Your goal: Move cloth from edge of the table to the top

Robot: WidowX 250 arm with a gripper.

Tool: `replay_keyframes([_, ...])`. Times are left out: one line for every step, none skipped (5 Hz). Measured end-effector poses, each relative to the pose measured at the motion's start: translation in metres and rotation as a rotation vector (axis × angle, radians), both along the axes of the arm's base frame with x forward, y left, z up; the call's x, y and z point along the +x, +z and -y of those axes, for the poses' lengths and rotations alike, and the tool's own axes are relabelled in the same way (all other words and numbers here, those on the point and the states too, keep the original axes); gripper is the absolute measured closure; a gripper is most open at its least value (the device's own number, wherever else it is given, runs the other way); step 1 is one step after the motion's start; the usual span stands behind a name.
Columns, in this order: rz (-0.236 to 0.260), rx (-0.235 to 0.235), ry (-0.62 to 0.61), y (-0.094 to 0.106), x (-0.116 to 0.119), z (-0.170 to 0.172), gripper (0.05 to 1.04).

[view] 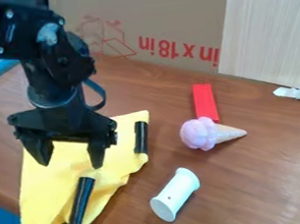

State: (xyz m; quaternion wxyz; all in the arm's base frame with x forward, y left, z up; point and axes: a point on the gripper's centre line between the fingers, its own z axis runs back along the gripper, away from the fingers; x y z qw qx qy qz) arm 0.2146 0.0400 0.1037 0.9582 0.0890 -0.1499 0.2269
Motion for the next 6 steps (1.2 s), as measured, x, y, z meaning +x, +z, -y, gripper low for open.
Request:
replay_keyframes([-0.008, 0.05, 0.024, -0.015, 0.006, -0.008, 0.085])
replay_keyframes([-0.053, 0.07, 0.043, -0.035, 0.01, -0.012, 0.085])
replay_keyframes([-0.044, 0.079, 0.066, -0.037, 0.014, -0.014, 0.085])
replay_keyframes([-0.035, 0.098, 0.089, -0.038, 0.021, -0.018, 0.085])
replay_keyframes([-0.013, 0.13, 0.146, -0.041, 0.039, -0.024, 0.085])
replay_keyframes([0.008, 0.137, 0.211, -0.041, 0.06, -0.028, 0.085])
